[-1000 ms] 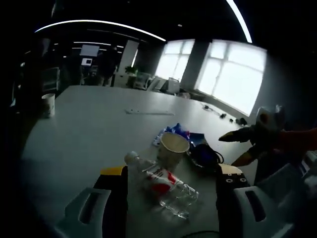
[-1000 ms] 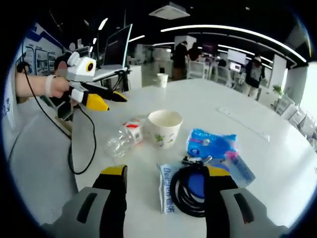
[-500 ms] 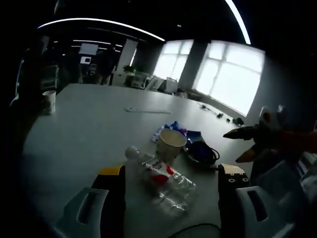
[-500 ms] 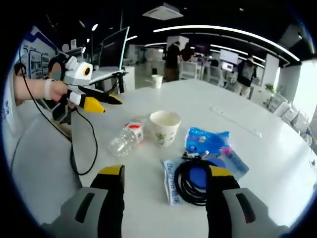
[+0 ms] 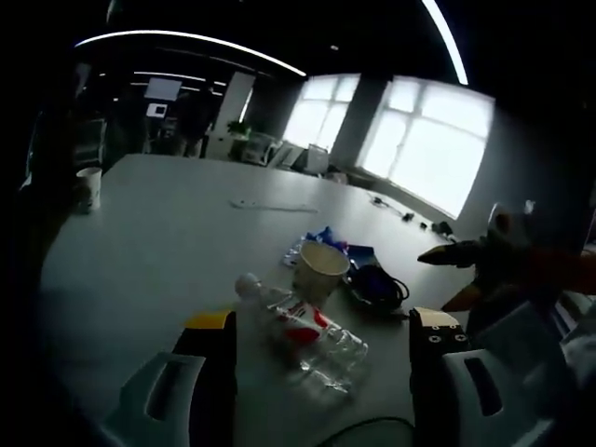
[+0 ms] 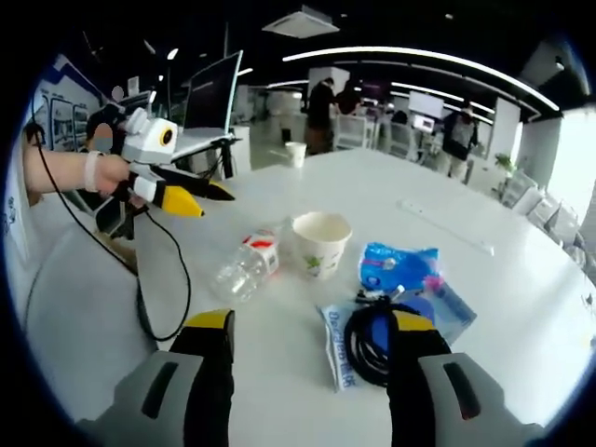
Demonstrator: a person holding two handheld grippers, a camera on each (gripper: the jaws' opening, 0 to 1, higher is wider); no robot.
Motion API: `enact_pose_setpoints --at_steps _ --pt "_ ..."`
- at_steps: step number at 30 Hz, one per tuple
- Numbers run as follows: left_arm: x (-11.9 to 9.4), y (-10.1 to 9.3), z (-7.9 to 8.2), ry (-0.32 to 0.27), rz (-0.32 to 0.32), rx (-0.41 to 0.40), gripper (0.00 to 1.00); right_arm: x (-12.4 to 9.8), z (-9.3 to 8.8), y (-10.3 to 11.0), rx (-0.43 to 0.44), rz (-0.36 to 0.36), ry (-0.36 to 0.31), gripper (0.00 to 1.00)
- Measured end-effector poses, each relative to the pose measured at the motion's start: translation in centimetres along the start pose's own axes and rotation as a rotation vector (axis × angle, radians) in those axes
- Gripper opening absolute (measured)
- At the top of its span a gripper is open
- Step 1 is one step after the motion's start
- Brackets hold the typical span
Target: Arrange the tabletop items into an orderly group along one side of the table until the central work area is clear of visible clutter.
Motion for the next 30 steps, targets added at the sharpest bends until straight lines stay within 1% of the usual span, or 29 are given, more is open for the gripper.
enact_pose_setpoints --at_steps 4,9,13,18,23,25,28,30 --pt "0.0 0.3 0.2 -0.009 -0.001 -0.027 0.72 0.3 0.6 0.8 0.005 0.009 -0.008 0.64" --pt "0.0 0.4 0.2 -0.007 -0.002 -0.027 0.71 0.8 0.9 1.2 0.012 0.018 -0.013 0.63" --pt "0.1 0.6 0.3 -0.011 -0.008 -0.037 0.7 1.0 1.1 1.4 0.017 0.022 -0.001 0.63" --pt "0.2 0.8 0.5 -0.018 -0.006 -0.05 0.7 1.5 1.6 2.1 0.008 0.039 -0.016 0.63" --pt "0.2 0.6 0.8 -0.03 -0.01 -0.043 0.69 2.1 2.1 2.4 0.001 0.061 -0.021 0.63" --pt "0.4 0.6 0.7 -0.027 -0.007 -0.055 0.69 2.2 2.4 2.5 0.006 0.064 -0.036 0.63" --pt "0.5 0.6 0.7 -0.022 0.003 -0.047 0.69 2.4 2.7 2.6 0.018 0.073 -0.056 0.63" --pt "0.5 0.3 0.9 -0.029 -0.003 -0.047 0.69 2.5 2.7 2.6 0.024 0.081 -0.053 0.63"
Point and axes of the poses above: the point that each gripper's makers call its tool centre point, and the gripper's own axes: x roughly forward along the fingers, y roughly to its left, z roughly out of its top, the point moved 5 cm from there along -x, roughly backward along the fingers, and after that the axes turned 14 degrees about -x, right-handed, at the moved point
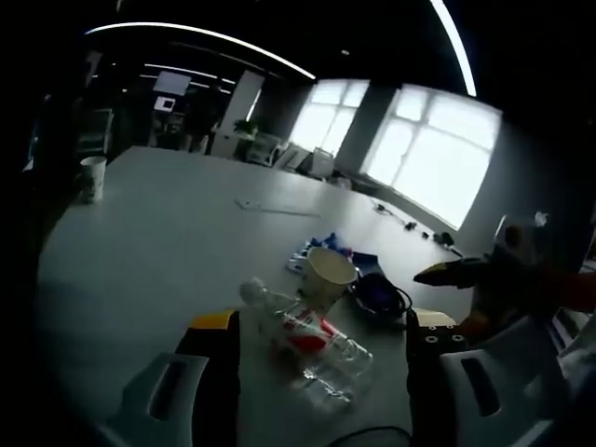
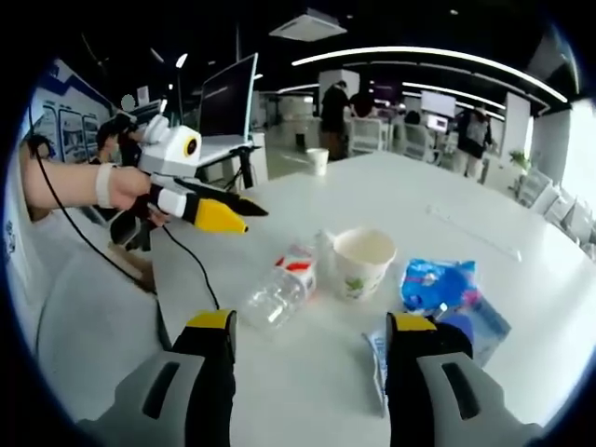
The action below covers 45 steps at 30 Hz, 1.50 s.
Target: Arrange the tabletop items into an orderly group along one side of the table until the central work area is clear of visible clutter.
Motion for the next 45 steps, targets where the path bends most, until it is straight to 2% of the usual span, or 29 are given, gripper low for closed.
enact_pose_setpoints --at_steps 8,15,22,29,33,36,37,38,39,41,43,44,45 --pt "0.1 -0.3 0.6 -0.019 -0.006 0.009 0.69 0.4 0.4 0.1 -0.019 0.025 0.009 0.63" --pt "0.4 -0.1 0.8 -0.007 -0.018 0.018 0.68 0.9 1.0 1.2 -0.016 0.025 0.019 0.62" --pt "0.7 0.7 0.6 0.003 -0.026 -0.01 0.68 1.7 1.5 2.6 0.012 0.028 0.042 0.61" --pt "1.2 1.9 1.1 -0.006 -0.036 -0.091 0.67 2.8 2.1 3.5 0.036 0.025 0.066 0.6" --pt "1.6 2.1 1.4 -0.009 -0.069 -0.159 0.67 3.4 2.6 3.6 0.091 0.001 0.079 0.59" --pt "2.0 2.4 1.5 0.007 -0.093 -0.187 0.66 3.8 2.6 3.8 0.076 -0.01 0.111 0.59" --pt "2.1 2.7 1.3 0.027 -0.092 -0.24 0.66 3.9 2.7 3.8 0.079 -0.009 0.106 0.59" --pt "2.3 2.9 1.3 0.024 -0.088 -0.261 0.67 4.0 2.7 3.8 0.089 -0.014 0.109 0.58" --pt "2.5 2.9 1.6 0.007 -0.121 -0.287 0.67 4.1 2.6 3.8 0.113 -0.027 0.121 0.58" --pt "2.7 3.8 1.3 0.033 -0.104 -0.356 0.67 4.5 2.6 3.9 0.129 -0.034 0.138 0.58" --pt "3.0 4.1 1.5 0.016 -0.124 -0.365 0.66 4.7 2.6 3.9 0.143 -0.042 0.145 0.57" --pt "3.1 4.7 1.3 0.037 -0.106 -0.41 0.65 5.0 2.5 3.8 0.169 -0.054 0.154 0.57" --pt "3.2 5.0 1.4 0.034 -0.1 -0.419 0.65 5.1 2.5 3.8 0.17 -0.052 0.162 0.56"
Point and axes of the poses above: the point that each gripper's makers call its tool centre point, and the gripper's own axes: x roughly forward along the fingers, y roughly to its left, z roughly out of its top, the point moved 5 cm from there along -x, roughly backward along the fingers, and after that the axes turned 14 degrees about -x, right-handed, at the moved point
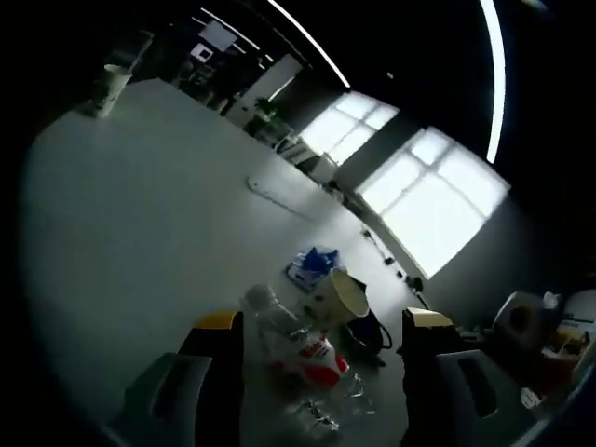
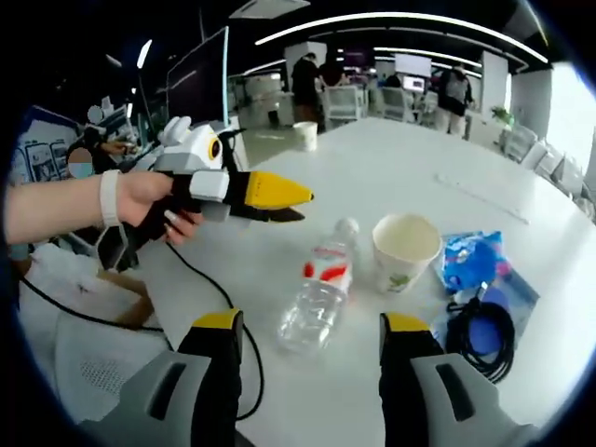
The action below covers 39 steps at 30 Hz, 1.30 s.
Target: Arrange the tabletop items into an orderly group along one side of the table until the central work area is clear of visible clutter.
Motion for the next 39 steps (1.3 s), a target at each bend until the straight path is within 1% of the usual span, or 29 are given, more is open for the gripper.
enact_pose_setpoints --at_steps 1,2,3,4,6,7,8,9,11,12,15,16,17,18,20,22,23,26,28,30,33,36,39 --pt "0.2 0.2 0.3 -0.004 -0.01 -0.001 0.65 0.3 0.0 0.0 0.001 -0.007 0.008 0.56" --pt "0.3 0.3 0.3 0.005 -0.011 -0.034 0.65 0.4 0.0 0.0 0.002 -0.012 0.018 0.56" --pt "0.5 0.3 0.4 0.011 -0.017 -0.049 0.65 0.6 0.1 0.1 -0.007 -0.016 0.023 0.56" --pt "0.7 0.4 0.5 0.014 -0.027 -0.05 0.65 0.7 0.1 0.1 -0.002 -0.024 0.032 0.56" --pt "1.0 0.7 0.7 0.023 -0.012 -0.071 0.65 1.1 0.2 0.2 0.0 -0.019 0.039 0.55" --pt "1.1 0.7 0.8 0.023 -0.02 -0.067 0.66 1.2 0.3 0.2 0.002 -0.024 0.047 0.55" --pt "1.3 0.7 1.0 0.029 -0.027 -0.084 0.66 1.3 0.3 0.3 -0.01 -0.026 0.05 0.54" --pt "1.4 0.8 1.1 0.028 -0.018 -0.099 0.66 1.3 0.4 0.2 -0.007 -0.031 0.053 0.54" --pt "1.6 0.6 1.1 0.033 -0.037 -0.081 0.66 1.5 0.5 0.0 0.003 -0.037 0.056 0.54" --pt "1.8 0.7 0.9 0.056 -0.037 -0.103 0.66 1.6 0.5 -0.1 0.007 -0.041 0.062 0.53" --pt "2.1 1.1 0.9 0.064 -0.038 -0.12 0.66 1.9 0.4 -0.2 0.01 -0.047 0.083 0.49" --pt "2.1 1.1 0.9 0.068 -0.043 -0.139 0.66 2.1 0.4 -0.2 0.016 -0.047 0.086 0.49" --pt "2.3 1.1 1.0 0.062 -0.046 -0.194 0.66 2.2 0.4 -0.2 0.017 -0.046 0.089 0.49" --pt "2.3 1.0 1.1 0.055 -0.066 -0.217 0.66 2.3 0.5 -0.1 0.025 -0.047 0.09 0.49" --pt "2.4 1.2 1.1 0.059 -0.065 -0.255 0.66 2.5 0.6 -0.1 0.033 -0.042 0.094 0.49" --pt "2.5 1.6 1.3 0.062 -0.05 -0.257 0.67 2.8 0.8 0.0 0.032 -0.039 0.1 0.49" --pt "2.5 1.3 1.0 0.063 -0.048 -0.258 0.67 2.9 0.7 -0.1 0.03 -0.044 0.111 0.49" --pt "2.4 0.1 0.1 0.066 -0.049 -0.264 0.67 3.1 0.9 -0.2 0.042 -0.042 0.113 0.48" --pt "2.4 0.0 -0.1 0.07 -0.044 -0.28 0.67 3.3 0.9 -0.1 0.047 -0.04 0.12 0.48" --pt "2.5 -0.5 -0.6 0.076 -0.043 -0.281 0.67 3.4 1.0 -0.1 0.051 -0.041 0.121 0.48" --pt "2.7 -0.4 -0.5 0.092 -0.042 -0.303 0.67 3.8 1.1 -0.1 0.06 -0.041 0.126 0.46" --pt "3.0 0.0 -0.4 0.109 -0.029 -0.309 0.66 4.2 1.1 -0.2 0.069 -0.047 0.136 0.46" --pt "3.2 -0.2 -0.5 0.119 -0.026 -0.307 0.65 4.7 1.1 -0.2 0.074 -0.043 0.151 0.45"
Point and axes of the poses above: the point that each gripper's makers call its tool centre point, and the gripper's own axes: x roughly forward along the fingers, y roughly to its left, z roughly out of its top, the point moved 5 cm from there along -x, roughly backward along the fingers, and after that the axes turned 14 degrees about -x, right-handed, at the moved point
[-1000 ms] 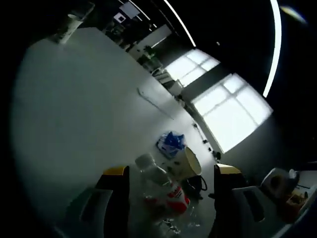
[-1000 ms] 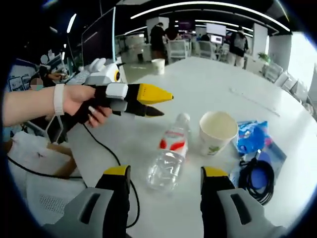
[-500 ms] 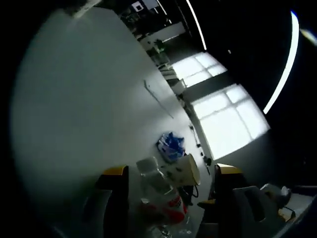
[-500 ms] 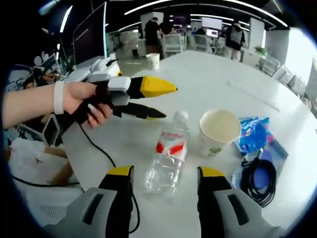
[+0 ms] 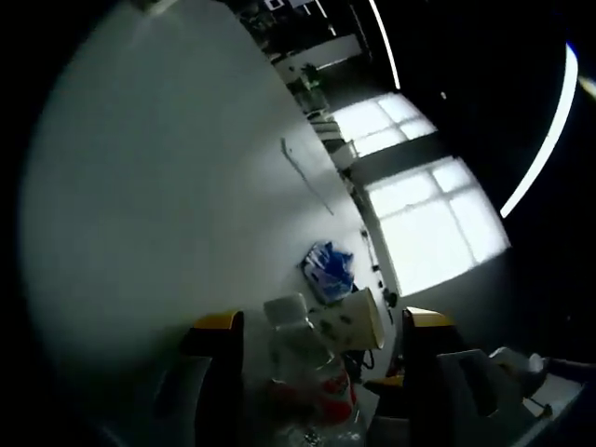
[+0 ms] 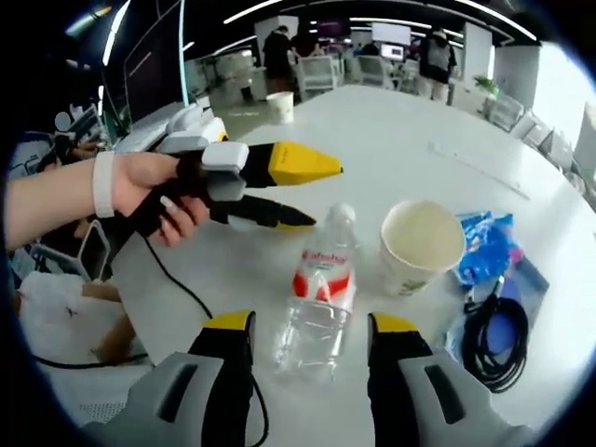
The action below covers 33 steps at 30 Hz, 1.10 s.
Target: Arrange the tabletop items into an orderly group along one side of the table until the central work area is clear of visible clutter.
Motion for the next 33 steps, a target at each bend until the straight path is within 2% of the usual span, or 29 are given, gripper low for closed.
enact_pose_setpoints --at_steps 5,11,13,21,24,31,33 --pt "0.2 -0.1 0.1 -0.009 0.005 -0.016 0.64 0.9 0.0 0.2 -0.005 -0.003 0.024 0.44" --pt "0.8 -0.7 -0.9 0.007 0.01 -0.012 0.63 1.6 0.0 -0.3 -0.015 -0.017 0.055 0.43" --pt "0.9 -0.2 -0.3 0.006 0.017 -0.019 0.62 1.8 0.0 -0.3 -0.012 -0.01 0.066 0.43" --pt "1.1 -0.1 0.1 0.02 0.018 -0.023 0.6 3.1 0.0 -0.3 -0.028 -0.002 0.104 0.43" --pt "1.3 -0.1 -0.2 0.03 0.025 -0.02 0.59 3.5 -0.2 -0.1 -0.024 0.008 0.117 0.43" --pt "1.7 0.9 1.2 0.031 0.022 -0.025 0.57 4.2 -0.6 -0.1 -0.047 0.005 0.146 0.42" --pt "1.7 0.9 0.8 0.044 0.02 -0.031 0.55 4.3 -0.7 -0.2 -0.047 0.004 0.153 0.42"
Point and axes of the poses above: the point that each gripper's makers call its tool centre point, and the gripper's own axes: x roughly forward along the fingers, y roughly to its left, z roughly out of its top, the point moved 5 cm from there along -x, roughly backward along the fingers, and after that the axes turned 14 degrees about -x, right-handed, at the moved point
